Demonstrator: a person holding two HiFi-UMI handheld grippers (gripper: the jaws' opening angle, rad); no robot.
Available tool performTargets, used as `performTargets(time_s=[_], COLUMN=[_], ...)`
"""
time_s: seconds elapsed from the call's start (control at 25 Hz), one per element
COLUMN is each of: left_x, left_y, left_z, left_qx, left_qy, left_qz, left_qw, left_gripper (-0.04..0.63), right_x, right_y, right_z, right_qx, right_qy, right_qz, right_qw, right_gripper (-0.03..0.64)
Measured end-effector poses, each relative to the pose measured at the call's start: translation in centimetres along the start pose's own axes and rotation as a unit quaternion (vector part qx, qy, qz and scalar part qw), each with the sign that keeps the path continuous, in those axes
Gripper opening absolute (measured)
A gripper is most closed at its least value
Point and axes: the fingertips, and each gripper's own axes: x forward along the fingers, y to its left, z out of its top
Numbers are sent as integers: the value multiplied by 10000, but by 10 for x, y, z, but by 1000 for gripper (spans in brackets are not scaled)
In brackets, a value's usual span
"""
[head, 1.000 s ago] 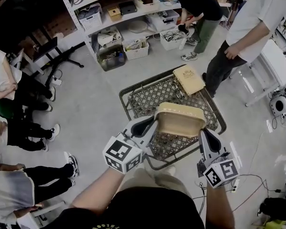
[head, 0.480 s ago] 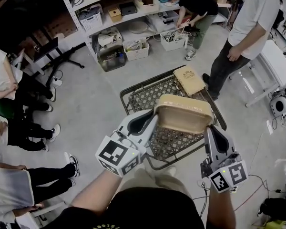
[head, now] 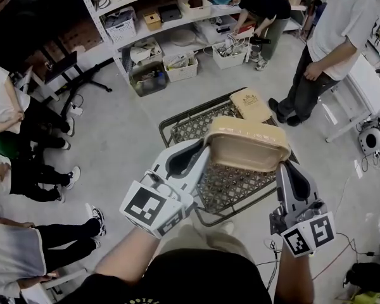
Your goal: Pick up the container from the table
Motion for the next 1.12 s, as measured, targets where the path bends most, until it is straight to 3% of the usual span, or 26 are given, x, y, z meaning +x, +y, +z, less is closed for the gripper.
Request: performTargets(time_s=[1.12], left_x=[3], left_y=[-7], left_z=[10], left_qx=[67], left_qy=[-107], left_qz=[-55], left_qw=[9999], left_gripper=[37], right_x=[-2], right_y=[-4], right_z=[14], right_qx=[-227], right_qy=[-114], right_qz=[-33], right_qw=[9997], right_gripper=[25])
